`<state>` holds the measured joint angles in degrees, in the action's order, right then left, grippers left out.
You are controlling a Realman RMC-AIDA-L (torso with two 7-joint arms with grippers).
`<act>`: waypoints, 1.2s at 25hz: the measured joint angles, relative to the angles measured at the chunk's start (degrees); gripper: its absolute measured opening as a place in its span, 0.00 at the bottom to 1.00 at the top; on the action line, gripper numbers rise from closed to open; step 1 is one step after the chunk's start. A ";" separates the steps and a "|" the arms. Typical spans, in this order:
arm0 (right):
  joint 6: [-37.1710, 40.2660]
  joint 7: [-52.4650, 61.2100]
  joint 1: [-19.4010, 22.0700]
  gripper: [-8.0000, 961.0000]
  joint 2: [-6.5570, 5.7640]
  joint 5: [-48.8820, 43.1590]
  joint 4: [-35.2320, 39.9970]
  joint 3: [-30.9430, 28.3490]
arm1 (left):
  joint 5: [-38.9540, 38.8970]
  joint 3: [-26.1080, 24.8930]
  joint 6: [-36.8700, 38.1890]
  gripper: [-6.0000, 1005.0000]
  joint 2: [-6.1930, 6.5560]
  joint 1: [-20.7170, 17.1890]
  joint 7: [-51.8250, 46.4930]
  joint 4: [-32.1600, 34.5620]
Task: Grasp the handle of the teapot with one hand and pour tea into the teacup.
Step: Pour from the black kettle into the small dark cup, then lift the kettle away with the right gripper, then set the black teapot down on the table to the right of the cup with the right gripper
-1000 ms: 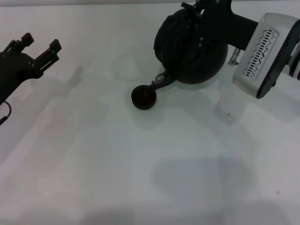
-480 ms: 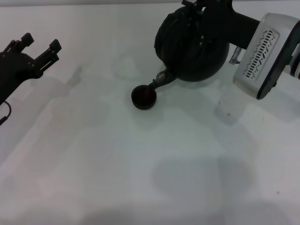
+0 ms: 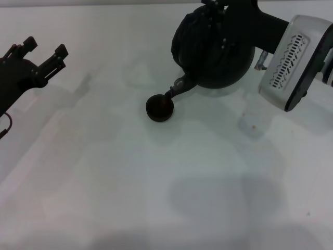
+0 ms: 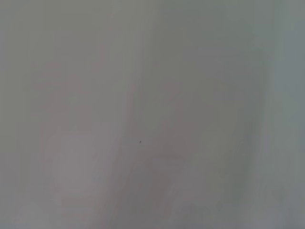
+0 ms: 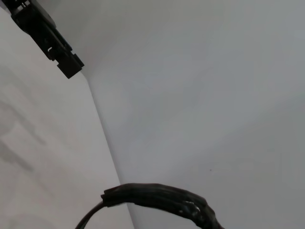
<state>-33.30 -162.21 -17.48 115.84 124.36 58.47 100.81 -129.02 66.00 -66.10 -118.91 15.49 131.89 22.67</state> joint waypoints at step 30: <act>-14.63 19.27 -0.93 0.12 -0.34 8.36 -12.69 -10.89 | -0.09 0.00 1.57 0.86 0.00 1.40 0.36 -0.09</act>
<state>-47.93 -142.94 -18.41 115.50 132.72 45.78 89.92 -129.11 66.00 -64.52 -118.92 16.89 132.24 22.58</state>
